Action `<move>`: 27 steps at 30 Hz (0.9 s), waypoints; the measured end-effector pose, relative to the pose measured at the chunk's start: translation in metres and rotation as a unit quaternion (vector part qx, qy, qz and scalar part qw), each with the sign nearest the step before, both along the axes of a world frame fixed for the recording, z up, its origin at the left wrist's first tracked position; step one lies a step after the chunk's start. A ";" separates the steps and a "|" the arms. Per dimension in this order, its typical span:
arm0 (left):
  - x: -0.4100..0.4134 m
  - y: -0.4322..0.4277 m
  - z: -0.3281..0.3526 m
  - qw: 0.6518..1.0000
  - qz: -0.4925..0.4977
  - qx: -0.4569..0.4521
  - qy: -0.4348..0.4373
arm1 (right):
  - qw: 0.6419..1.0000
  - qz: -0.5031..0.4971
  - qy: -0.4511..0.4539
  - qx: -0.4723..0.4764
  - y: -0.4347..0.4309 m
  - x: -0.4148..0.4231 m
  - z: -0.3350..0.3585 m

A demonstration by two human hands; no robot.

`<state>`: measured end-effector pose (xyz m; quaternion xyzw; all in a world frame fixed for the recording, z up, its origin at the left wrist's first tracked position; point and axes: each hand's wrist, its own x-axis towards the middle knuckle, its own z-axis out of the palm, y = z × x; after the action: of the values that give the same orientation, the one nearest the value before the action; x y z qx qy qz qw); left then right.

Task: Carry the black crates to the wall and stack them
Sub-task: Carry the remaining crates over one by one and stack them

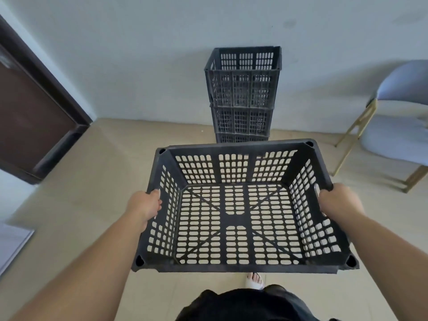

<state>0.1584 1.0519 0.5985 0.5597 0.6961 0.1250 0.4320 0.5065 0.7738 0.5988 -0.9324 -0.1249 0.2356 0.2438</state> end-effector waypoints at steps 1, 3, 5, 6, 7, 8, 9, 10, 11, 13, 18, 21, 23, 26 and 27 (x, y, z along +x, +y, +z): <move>0.011 0.016 0.004 1.000 0.005 0.004 -0.002 | 1.000 0.007 0.000 0.004 0.019 0.012 0.004; 0.030 0.047 0.009 1.000 0.015 0.006 -0.006 | 1.000 0.017 -0.008 0.012 0.055 0.034 0.015; 0.048 0.075 0.013 1.000 0.017 0.004 -0.007 | 0.999 0.023 -0.017 0.017 0.089 0.052 0.025; 0.057 0.090 0.013 1.000 0.016 0.002 -0.011 | 0.999 0.023 -0.019 0.020 0.106 0.062 0.028; 0.067 0.107 0.012 1.000 0.016 0.000 -0.016 | 0.999 0.020 -0.021 0.021 0.122 0.072 0.030; 0.076 0.125 0.011 1.000 0.016 -0.001 -0.020 | 0.999 0.017 -0.023 0.020 0.139 0.081 0.033; 0.087 0.142 0.011 1.000 0.016 -0.003 -0.023 | 0.999 0.016 -0.025 0.017 0.156 0.091 0.035; 0.098 0.160 0.010 1.000 0.013 -0.004 -0.023 | 1.000 0.013 -0.026 0.013 0.173 0.100 0.037; 0.110 0.178 0.009 1.000 0.008 -0.005 -0.021 | 1.000 0.010 -0.026 0.012 0.190 0.110 0.038; 0.134 0.218 0.008 1.000 -0.006 -0.006 -0.019 | 1.000 0.003 -0.028 0.010 0.225 0.130 0.038; 0.193 0.321 0.024 0.998 -0.057 -0.014 -0.020 | 0.999 -0.036 -0.035 -0.004 0.306 0.173 0.053; 0.231 0.382 0.043 0.996 -0.086 -0.014 -0.031 | 0.997 -0.070 -0.031 0.002 0.348 0.201 0.066; 0.260 0.419 0.057 0.994 -0.102 -0.024 -0.040 | 0.996 -0.084 -0.027 0.011 0.371 0.219 0.076; 0.305 0.461 0.081 0.987 -0.144 -0.028 -0.058 | 0.995 -0.091 -0.034 0.010 0.404 0.251 0.096; 0.321 0.474 0.090 0.986 -0.153 -0.023 -0.060 | 0.995 -0.096 -0.038 0.013 0.415 0.264 0.102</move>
<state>0.4794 1.5262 0.6882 0.6408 0.5779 0.0747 0.4998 0.7706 1.1887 0.7007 -0.9452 -0.0473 0.1741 0.2722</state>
